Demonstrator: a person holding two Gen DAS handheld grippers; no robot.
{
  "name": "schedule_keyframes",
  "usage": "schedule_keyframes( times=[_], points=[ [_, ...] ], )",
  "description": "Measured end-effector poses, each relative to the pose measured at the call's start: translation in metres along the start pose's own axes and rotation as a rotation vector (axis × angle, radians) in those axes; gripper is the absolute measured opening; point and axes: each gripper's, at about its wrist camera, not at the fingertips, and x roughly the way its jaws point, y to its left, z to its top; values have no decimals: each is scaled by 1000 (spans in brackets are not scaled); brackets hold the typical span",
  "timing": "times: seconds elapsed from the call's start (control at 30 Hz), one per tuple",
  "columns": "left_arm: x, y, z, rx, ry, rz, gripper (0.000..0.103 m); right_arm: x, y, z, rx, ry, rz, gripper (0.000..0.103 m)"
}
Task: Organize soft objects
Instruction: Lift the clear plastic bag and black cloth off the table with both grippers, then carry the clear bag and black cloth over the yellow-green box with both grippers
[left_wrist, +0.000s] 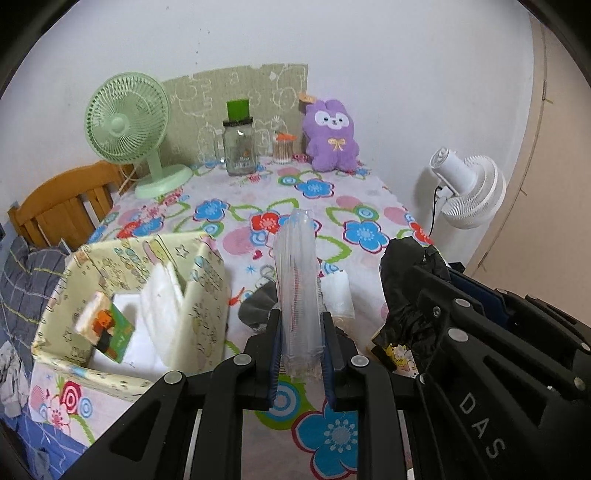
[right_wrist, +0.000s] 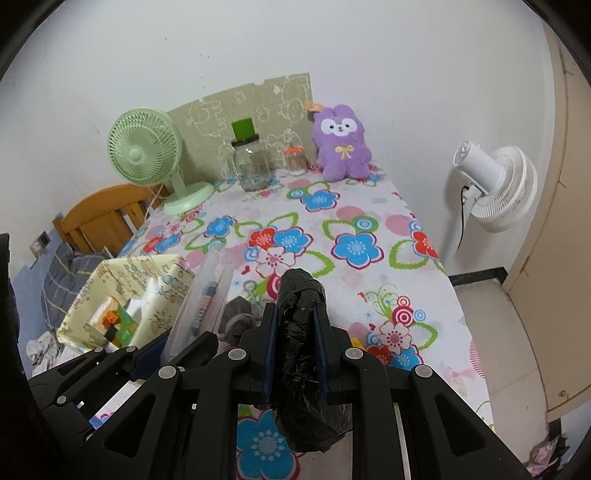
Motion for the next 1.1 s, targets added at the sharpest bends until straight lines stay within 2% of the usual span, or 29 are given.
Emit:
schedule_keyframes(
  times=[0.57, 1.1],
  points=[
    [-51, 18, 10, 32, -96, 2, 17, -43, 35, 12, -29, -90, -11, 22],
    [-66, 54, 16, 12, -124, 33, 17, -52, 76, 24, -72, -125, 26, 22]
  ],
)
